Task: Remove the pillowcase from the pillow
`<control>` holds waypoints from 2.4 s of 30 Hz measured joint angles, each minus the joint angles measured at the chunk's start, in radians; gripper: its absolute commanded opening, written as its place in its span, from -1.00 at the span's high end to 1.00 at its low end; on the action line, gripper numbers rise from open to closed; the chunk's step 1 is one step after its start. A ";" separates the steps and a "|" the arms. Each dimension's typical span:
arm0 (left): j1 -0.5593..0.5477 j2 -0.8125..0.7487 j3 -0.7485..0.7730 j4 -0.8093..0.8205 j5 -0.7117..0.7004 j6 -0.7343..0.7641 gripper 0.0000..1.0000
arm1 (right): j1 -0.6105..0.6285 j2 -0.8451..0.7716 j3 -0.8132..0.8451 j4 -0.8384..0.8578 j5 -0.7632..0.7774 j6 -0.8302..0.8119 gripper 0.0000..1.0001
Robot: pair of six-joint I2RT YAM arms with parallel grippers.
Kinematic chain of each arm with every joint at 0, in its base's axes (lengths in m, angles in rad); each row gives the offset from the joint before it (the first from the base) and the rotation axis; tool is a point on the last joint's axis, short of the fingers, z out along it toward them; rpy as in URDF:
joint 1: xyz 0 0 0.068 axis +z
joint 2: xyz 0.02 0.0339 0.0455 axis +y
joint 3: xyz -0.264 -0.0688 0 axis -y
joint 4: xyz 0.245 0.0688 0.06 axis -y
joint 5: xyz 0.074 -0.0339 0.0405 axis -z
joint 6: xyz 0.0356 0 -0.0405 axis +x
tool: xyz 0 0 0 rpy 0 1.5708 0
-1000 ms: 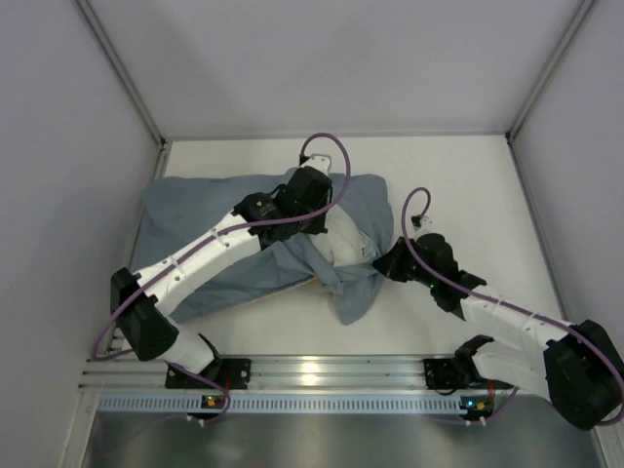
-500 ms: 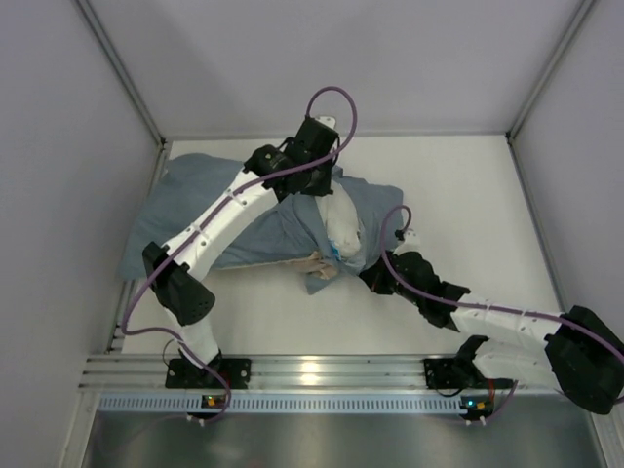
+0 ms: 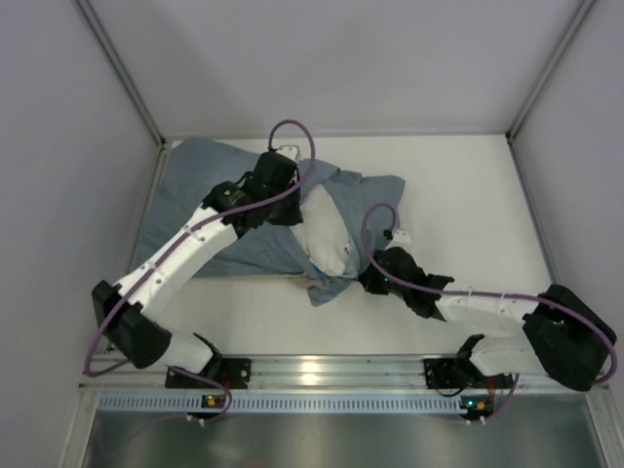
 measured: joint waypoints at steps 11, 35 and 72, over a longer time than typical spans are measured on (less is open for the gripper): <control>0.030 -0.537 -0.404 0.050 0.055 -0.127 1.00 | -0.156 0.003 0.195 -0.177 -0.214 -0.188 -0.71; 0.030 -0.624 -0.615 0.138 0.178 -0.205 1.00 | -0.013 0.103 0.436 -0.300 -0.317 -0.351 -0.76; 0.030 -0.874 -0.529 -0.093 0.208 -0.201 1.00 | -0.179 0.333 0.491 -0.177 0.126 -0.356 1.00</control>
